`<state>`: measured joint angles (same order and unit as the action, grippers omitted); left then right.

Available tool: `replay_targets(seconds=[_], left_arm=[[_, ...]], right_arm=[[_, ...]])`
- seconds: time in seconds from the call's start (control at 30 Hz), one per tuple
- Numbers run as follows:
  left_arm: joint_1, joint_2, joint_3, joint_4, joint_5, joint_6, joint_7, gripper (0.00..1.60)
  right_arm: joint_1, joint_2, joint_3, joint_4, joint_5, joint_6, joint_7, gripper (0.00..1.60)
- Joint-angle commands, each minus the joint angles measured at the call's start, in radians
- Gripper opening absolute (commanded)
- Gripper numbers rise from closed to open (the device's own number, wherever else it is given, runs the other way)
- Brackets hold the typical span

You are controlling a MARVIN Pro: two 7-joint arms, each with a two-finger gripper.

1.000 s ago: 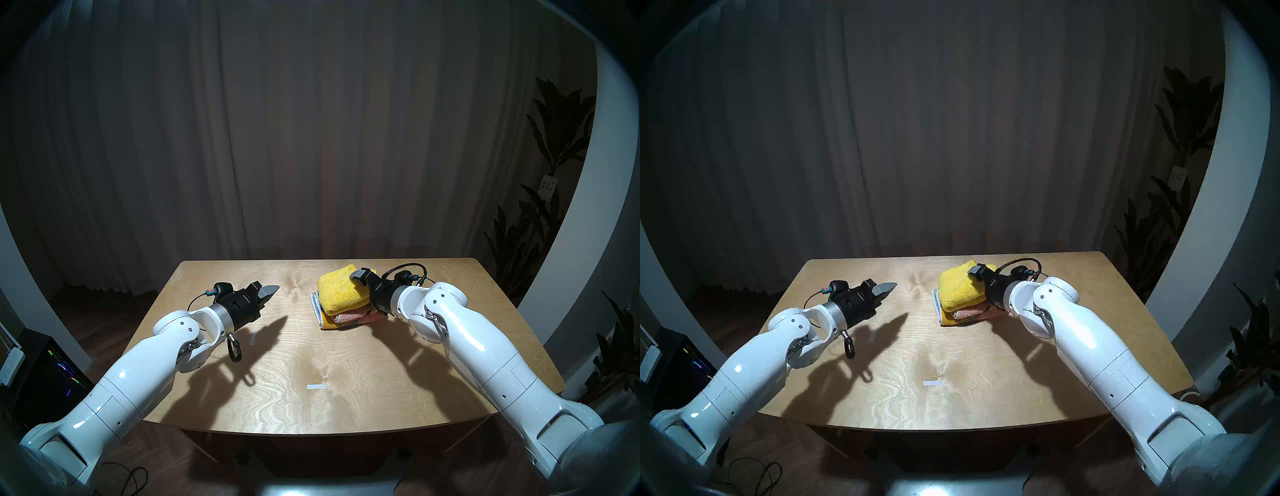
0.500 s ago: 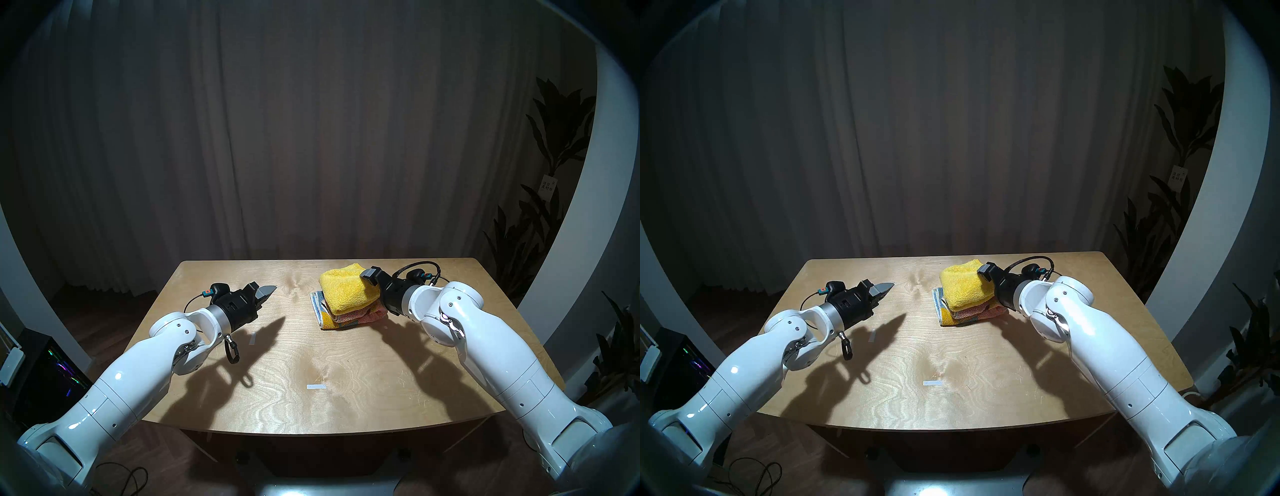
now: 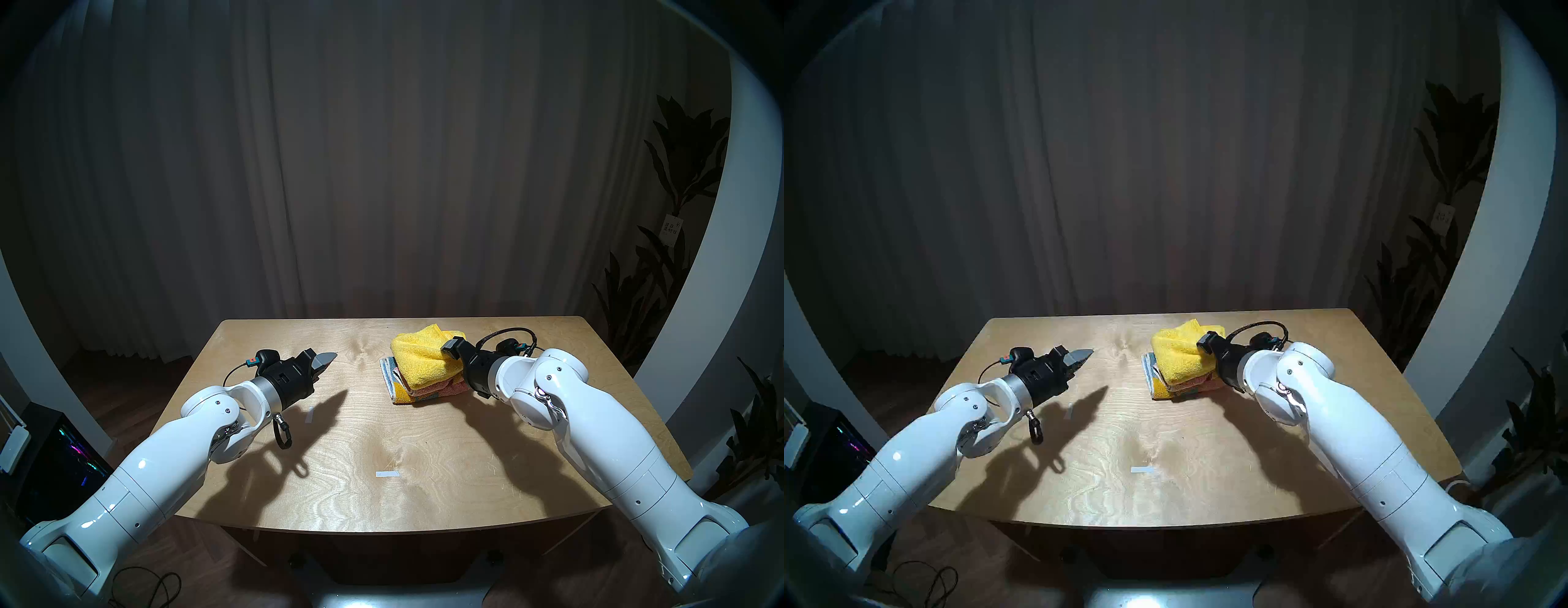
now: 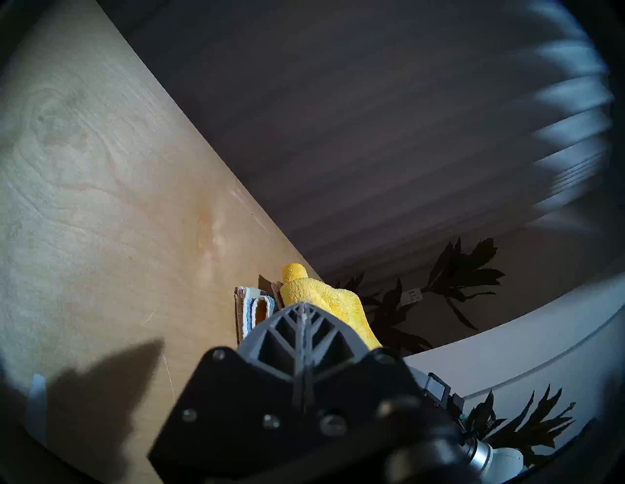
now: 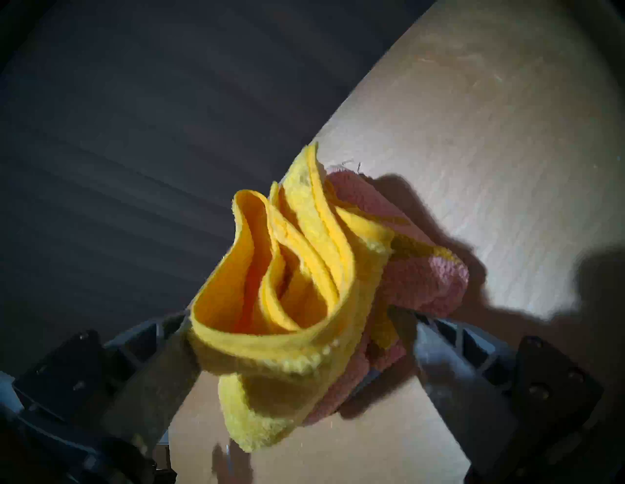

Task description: Fold each towel twice and stack them on table

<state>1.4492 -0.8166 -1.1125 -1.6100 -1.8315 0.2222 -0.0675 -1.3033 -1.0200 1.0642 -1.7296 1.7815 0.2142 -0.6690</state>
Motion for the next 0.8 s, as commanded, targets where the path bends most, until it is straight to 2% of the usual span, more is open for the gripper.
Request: replay_targets(seconds=[0.0,0.07,0.1,0.13,0.2,0.33,0.37,0.47,0.5,0.6,0.77], left_arm=[[0.013,0.02,-0.025,-0.026,-0.011,-0.013,-0.004,0.0],[0.02,0.024,-0.028,-0.029,-0.013,-0.016,-0.004,0.0],[0.021,0.025,-0.028,-0.028,-0.013,-0.016,-0.005,0.0],[0.025,0.029,-0.03,-0.031,-0.015,-0.018,-0.006,0.0],[0.033,0.034,-0.034,-0.037,-0.019,-0.021,-0.007,0.0],[0.045,0.042,-0.04,-0.044,-0.025,-0.027,-0.008,0.0],[0.049,0.045,-0.042,-0.046,-0.026,-0.029,-0.009,0.0],[0.063,0.053,-0.048,-0.056,-0.031,-0.036,-0.012,0.0],[0.069,0.057,-0.052,-0.062,-0.033,-0.039,-0.012,0.0],[0.085,0.067,-0.059,-0.073,-0.038,-0.047,-0.014,0.0],[0.112,0.083,-0.074,-0.092,-0.044,-0.065,-0.016,0.0]], right_arm=[[0.054,0.018,-0.024,-0.1,-0.114,-0.025,-0.004,1.6],[0.05,0.026,-0.028,-0.139,-0.13,-0.032,-0.016,1.6],[0.075,0.024,-0.046,-0.115,-0.167,-0.027,-0.003,1.6],[0.06,0.038,-0.049,-0.161,-0.187,-0.038,-0.024,1.6],[0.064,0.042,-0.065,-0.178,-0.218,-0.037,-0.046,1.6],[0.071,0.056,-0.131,-0.234,-0.323,-0.029,-0.159,1.6],[0.071,0.057,-0.15,-0.237,-0.338,-0.017,-0.162,1.6],[0.066,0.039,-0.192,-0.262,-0.398,-0.022,-0.243,1.6],[0.061,0.028,-0.198,-0.258,-0.408,-0.029,-0.238,1.6],[0.071,-0.002,-0.225,-0.254,-0.437,-0.02,-0.306,1.6],[0.08,-0.036,-0.225,-0.27,-0.429,-0.006,-0.413,1.6]])
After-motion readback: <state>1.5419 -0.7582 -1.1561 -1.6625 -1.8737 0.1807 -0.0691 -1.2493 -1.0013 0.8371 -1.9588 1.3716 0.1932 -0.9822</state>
